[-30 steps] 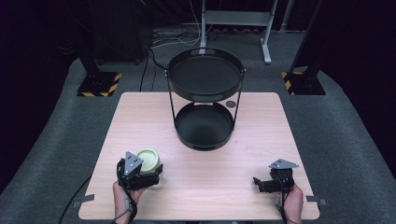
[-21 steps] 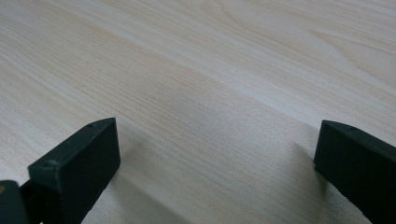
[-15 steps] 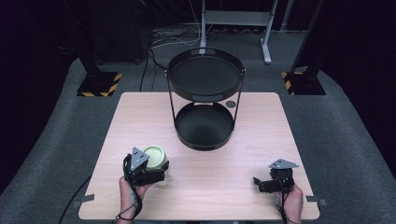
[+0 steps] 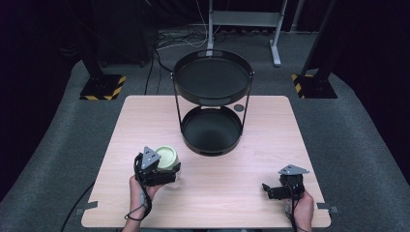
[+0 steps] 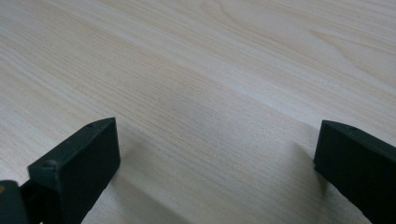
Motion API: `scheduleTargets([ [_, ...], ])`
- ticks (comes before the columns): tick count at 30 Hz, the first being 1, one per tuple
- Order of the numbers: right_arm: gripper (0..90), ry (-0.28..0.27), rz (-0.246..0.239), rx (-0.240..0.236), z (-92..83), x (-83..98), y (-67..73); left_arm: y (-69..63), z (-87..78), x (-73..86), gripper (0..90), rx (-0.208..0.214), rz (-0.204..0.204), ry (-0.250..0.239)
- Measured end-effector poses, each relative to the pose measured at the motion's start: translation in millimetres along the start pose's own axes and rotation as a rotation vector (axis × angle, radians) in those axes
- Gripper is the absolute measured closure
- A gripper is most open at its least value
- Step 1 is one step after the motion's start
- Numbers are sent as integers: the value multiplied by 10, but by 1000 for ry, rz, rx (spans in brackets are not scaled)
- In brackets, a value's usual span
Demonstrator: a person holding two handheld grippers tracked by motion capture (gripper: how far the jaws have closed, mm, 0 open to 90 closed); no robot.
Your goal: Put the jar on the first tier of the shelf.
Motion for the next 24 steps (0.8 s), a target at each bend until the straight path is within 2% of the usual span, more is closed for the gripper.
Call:
scheduleTargets([
  [7, 0, 0, 0, 0, 0, 0, 0, 18, 71, -86, 115, 26, -10, -4],
  [24, 0, 0, 0, 0, 0, 0, 0, 50, 256, -325, 115, 49, 5, 8],
])
Point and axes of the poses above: each handheld gripper's, and its own axes: z roughly forward along the jaws, x roughly out of its underside, y roughly to its left, the point moved 3 cm from there along z, roughly forward along the jaws, and after that the axes turned 15 degrees about x, right-handed, at the moved point
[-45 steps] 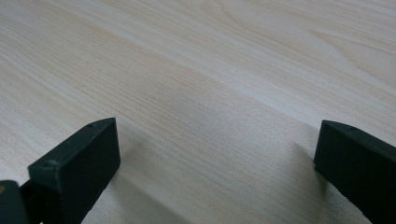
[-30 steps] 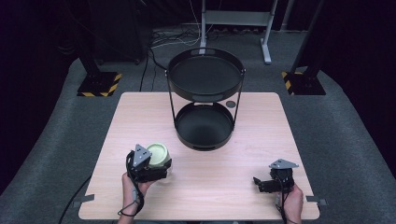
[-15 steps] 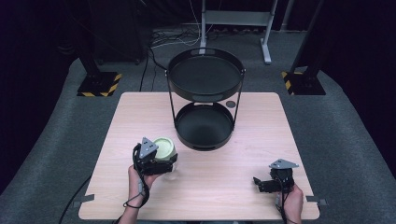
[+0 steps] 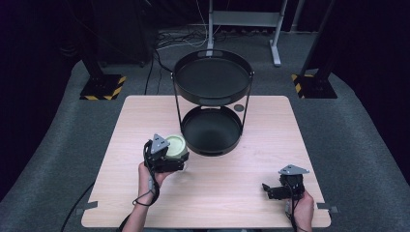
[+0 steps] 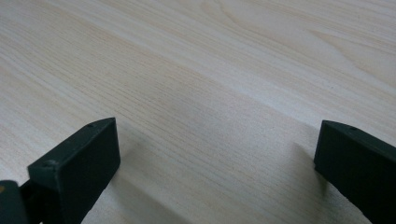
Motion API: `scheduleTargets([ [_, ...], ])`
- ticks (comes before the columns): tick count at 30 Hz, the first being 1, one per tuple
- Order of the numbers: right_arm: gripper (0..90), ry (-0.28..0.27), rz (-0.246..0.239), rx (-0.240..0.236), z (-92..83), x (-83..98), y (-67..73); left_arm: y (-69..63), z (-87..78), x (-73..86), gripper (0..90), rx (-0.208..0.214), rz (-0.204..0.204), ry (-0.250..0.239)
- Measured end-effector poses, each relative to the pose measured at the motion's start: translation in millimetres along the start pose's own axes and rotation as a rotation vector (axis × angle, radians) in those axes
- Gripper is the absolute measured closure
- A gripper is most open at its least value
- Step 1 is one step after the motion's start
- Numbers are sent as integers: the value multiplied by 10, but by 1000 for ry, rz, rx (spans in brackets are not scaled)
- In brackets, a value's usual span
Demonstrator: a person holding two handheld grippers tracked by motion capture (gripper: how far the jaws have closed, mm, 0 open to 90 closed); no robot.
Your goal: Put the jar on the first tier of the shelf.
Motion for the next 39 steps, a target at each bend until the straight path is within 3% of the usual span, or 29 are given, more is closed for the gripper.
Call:
scheduleTargets([
  [39, 0, 0, 0, 0, 0, 0, 0, 63, 362, -388, 114, 19, 54, 34],
])
Point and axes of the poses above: each handheld gripper's, and its own axes: z roughly forward along the jaws, x roughly out of its underside, y roughly to its left, the point moved 3 cm from there along z, roughly forward along the jaws, and after that the axes turned 15 degrees about x, right-handed, at the moved point
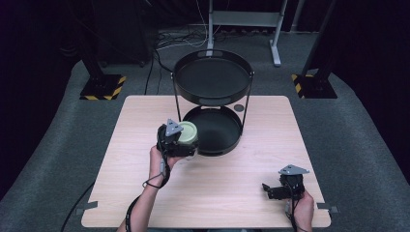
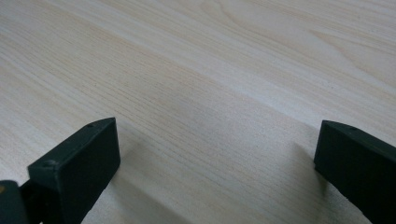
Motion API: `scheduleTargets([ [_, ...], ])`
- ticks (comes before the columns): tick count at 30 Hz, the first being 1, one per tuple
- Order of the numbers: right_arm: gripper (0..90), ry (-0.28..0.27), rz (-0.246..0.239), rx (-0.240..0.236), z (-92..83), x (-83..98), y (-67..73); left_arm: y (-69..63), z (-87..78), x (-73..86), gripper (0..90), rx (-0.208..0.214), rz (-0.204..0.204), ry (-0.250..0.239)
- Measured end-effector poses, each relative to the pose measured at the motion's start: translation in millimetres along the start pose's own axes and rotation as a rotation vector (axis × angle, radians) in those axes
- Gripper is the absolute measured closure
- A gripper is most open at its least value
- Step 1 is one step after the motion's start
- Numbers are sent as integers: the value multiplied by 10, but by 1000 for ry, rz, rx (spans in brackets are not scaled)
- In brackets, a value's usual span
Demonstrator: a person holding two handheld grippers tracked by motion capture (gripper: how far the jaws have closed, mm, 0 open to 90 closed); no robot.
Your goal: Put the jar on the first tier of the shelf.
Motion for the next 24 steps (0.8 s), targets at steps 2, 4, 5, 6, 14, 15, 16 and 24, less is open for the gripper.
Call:
scheduleTargets([
  [2, 0, 0, 0, 0, 0, 0, 0, 13, 24, -15, 114, 2, -1, 3],
  [4, 0, 0, 0, 0, 0, 0, 0, 22, 48, -31, 115, 3, 0, 5],
  [5, 0, 0, 0, 0, 0, 0, 0, 24, 61, -38, 114, 2, 0, 7],
  [6, 0, 0, 0, 0, 0, 0, 0, 28, 73, -44, 115, 3, 2, 10],
  [14, 0, 0, 0, 0, 0, 0, 0, 53, 166, -90, 114, 9, 4, 24],
  [15, 0, 0, 0, 0, 0, 0, 0, 57, 179, -95, 115, 10, 4, 27],
  [16, 0, 0, 0, 0, 0, 0, 0, 61, 191, -102, 115, 10, 5, 30],
  [24, 0, 0, 0, 0, 0, 0, 0, 88, 271, -154, 114, 8, 7, 34],
])
Point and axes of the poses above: each handheld gripper's, and its own axes: z roughly forward along the jaws, x roughly out of its underside, y roughly to its left, the point moved 3 cm from there along z, roughly forward along the jaws, and after that the axes turned 15 degrees about x, right-handed, at the moved point
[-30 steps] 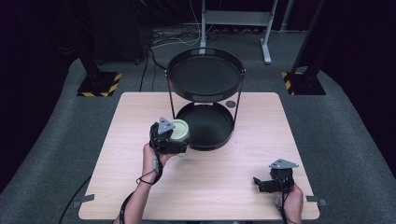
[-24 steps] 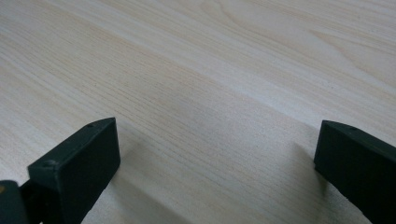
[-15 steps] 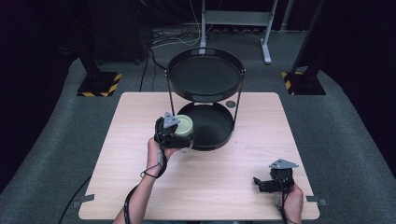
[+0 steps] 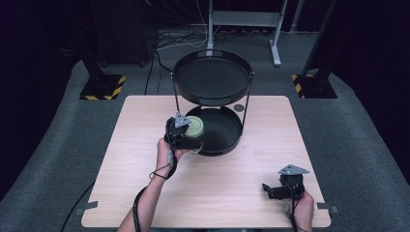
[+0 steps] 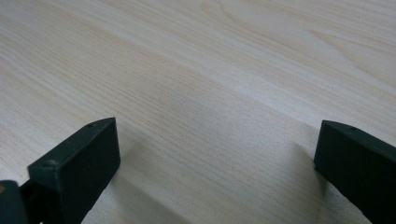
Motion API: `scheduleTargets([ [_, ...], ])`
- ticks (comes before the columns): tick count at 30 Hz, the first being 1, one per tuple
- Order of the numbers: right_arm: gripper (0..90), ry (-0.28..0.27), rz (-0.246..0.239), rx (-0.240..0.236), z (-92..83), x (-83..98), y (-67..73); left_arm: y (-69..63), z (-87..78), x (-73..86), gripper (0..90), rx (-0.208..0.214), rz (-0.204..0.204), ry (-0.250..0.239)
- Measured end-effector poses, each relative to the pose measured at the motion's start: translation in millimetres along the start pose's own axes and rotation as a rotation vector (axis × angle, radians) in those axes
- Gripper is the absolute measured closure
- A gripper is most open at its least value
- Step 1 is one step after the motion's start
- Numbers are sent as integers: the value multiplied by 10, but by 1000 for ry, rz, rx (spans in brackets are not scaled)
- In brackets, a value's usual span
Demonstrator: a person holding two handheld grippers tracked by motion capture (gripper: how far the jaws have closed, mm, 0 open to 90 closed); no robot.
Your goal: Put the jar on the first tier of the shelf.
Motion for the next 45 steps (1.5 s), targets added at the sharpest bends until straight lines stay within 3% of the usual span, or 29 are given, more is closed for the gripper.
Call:
scheduleTargets([
  [34, 0, 0, 0, 0, 0, 0, 0, 137, 291, -118, 115, 0, -36, 6],
  [45, 0, 0, -1, 0, 0, 0, 0, 164, 409, -168, 114, 7, -22, 11],
])
Point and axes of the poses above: each handheld gripper's, and its own axes: z roughly forward along the jaws, x roughly out of its underside, y roughly to its left, the point moved 3 cm from there along z, roughly forward along the jaws, and after that the axes turned 15 degrees about x, right-handed, at the moved point
